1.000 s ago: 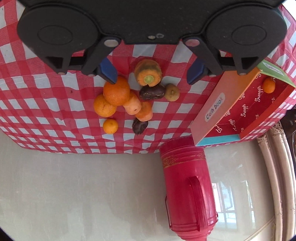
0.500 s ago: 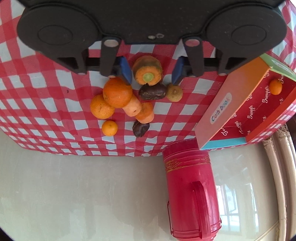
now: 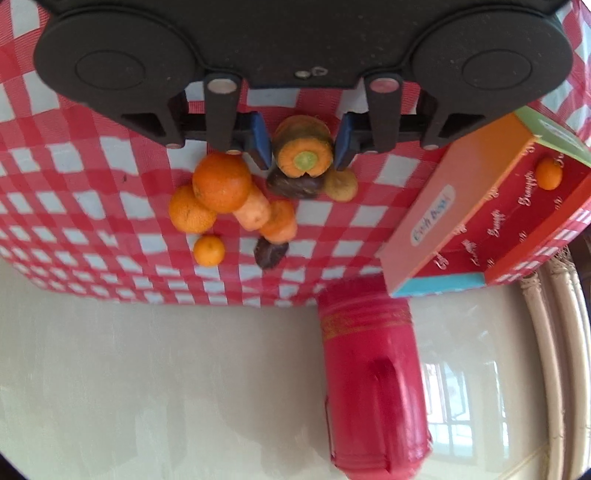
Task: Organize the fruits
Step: 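Grasp the orange carrot chunk with the right tool, then carry the carrot chunk with the right tool into the box and release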
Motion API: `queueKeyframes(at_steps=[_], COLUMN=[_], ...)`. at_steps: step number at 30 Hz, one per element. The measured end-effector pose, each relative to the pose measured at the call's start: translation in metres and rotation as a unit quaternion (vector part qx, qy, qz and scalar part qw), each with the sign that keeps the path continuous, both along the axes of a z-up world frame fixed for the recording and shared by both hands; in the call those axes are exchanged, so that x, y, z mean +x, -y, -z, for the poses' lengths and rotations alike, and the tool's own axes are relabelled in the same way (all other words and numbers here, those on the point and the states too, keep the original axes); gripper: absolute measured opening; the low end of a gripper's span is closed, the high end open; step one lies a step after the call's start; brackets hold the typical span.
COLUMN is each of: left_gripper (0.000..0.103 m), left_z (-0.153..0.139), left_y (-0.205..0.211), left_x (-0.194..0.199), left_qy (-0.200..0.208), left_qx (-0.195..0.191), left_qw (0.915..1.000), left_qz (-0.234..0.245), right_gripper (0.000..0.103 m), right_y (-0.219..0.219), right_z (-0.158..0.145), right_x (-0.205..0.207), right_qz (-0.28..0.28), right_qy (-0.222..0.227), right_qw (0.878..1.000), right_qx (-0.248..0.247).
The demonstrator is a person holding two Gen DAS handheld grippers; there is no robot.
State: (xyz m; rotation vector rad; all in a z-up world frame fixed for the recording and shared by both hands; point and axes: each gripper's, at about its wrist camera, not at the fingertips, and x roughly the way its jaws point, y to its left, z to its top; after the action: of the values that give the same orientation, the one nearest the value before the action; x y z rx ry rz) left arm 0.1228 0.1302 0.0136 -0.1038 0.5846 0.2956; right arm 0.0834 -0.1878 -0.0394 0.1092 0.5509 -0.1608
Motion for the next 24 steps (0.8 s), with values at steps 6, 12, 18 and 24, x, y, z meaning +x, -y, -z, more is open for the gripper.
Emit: queueKeyframes(at_steps=[6,12,18,24], left_gripper=[0.103,0.103,0.103,0.103], left_z=[0.004,0.009,0.013,0.014], left_y=[-0.018,-0.024,-0.026,-0.017], left_x=[0.001,0.001,0.002,0.004], left_qy=[-0.006,-0.01,-0.015,-0.02], left_qx=[-0.02,-0.013,-0.008,-0.004], left_qw=[0.999,0.9987,0.9985,0.9989], left_qz=[-0.039,-0.049,-0.051,-0.042], right_gripper=[0.029,0.029,0.029,0.064], right_y=[-0.023,-0.068,-0.104,-0.103], right_z=[-0.025,-0.032,-0.026,-0.023], right_x=[-0.008,0.019,0.032,0.024], right_qz=[-0.079,-0.168,-0.207,-0.207], right_qy=[0.069,0.065,0.042,0.042], right_qw=[0.994,0.983,0.977,0.977], right_qx=[0.028,0.04,0.019,0.023])
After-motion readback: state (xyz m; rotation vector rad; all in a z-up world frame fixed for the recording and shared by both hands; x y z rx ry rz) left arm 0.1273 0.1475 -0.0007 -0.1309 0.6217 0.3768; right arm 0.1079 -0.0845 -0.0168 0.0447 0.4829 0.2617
